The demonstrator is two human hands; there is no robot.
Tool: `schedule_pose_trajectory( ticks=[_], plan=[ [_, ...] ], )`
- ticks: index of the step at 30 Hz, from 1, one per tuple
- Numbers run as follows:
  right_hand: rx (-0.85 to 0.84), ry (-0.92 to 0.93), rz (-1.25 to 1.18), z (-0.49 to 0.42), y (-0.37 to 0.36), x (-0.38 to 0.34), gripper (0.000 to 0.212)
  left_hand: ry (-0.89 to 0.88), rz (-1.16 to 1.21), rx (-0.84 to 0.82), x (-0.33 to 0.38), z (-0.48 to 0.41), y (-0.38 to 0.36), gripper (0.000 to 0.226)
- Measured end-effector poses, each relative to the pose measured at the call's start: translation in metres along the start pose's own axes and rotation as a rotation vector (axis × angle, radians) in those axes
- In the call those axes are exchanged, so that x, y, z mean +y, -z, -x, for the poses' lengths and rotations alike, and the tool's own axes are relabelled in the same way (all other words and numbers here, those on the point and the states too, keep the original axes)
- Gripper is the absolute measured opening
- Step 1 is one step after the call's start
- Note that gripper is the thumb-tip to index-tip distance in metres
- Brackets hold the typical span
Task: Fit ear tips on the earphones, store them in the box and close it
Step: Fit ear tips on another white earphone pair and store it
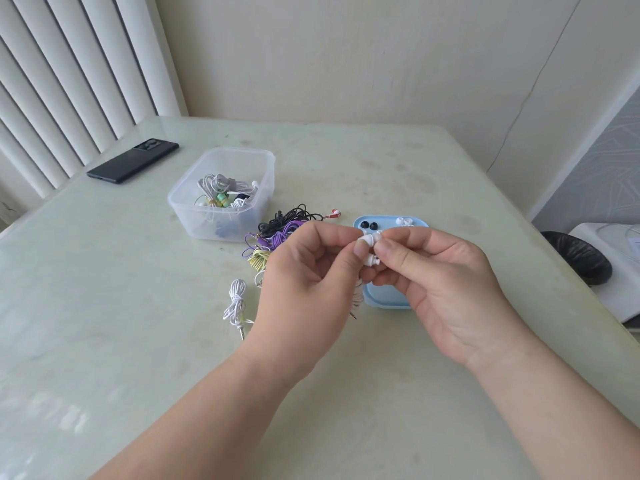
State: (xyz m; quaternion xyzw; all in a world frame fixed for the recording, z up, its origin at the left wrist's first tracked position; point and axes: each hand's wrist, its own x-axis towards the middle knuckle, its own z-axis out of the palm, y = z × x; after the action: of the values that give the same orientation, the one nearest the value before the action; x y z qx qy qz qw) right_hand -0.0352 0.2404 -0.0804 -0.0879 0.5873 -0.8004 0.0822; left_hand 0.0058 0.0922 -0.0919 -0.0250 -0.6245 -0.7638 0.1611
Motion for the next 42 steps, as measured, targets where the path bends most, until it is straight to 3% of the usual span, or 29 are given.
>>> schedule_pose_trajectory(
  ticks=[7,13,20,24,28,32,42],
  plan=[
    [-0.023,0.020,0.054,-0.001,0.003,-0.001,0.011,0.018,0.013,-0.019,-0.001,0.000,-0.001,0.006],
    [-0.004,0.109,0.156,-0.001,0.004,0.002,0.022,0.033,0.005,0.004,-0.001,-0.001,0.001,0.005],
    [-0.036,0.073,0.076,-0.001,0.008,-0.002,0.019,0.082,-0.020,0.025,0.000,-0.001,0.000,0.003],
    [-0.023,0.098,0.246,-0.003,0.013,-0.005,0.021,0.137,0.005,0.031,0.000,-0.003,0.003,0.004],
    [0.187,0.111,0.599,-0.010,0.033,-0.022,0.011,0.224,0.055,0.024,0.000,-0.005,0.005,0.008],
    [0.112,-0.017,0.962,-0.012,0.050,-0.026,0.010,0.261,0.088,0.017,0.002,-0.006,0.004,0.010],
    [0.156,-0.101,1.230,-0.013,0.051,-0.020,0.010,0.306,0.087,0.004,0.006,-0.005,0.004,0.016]
  ],
)
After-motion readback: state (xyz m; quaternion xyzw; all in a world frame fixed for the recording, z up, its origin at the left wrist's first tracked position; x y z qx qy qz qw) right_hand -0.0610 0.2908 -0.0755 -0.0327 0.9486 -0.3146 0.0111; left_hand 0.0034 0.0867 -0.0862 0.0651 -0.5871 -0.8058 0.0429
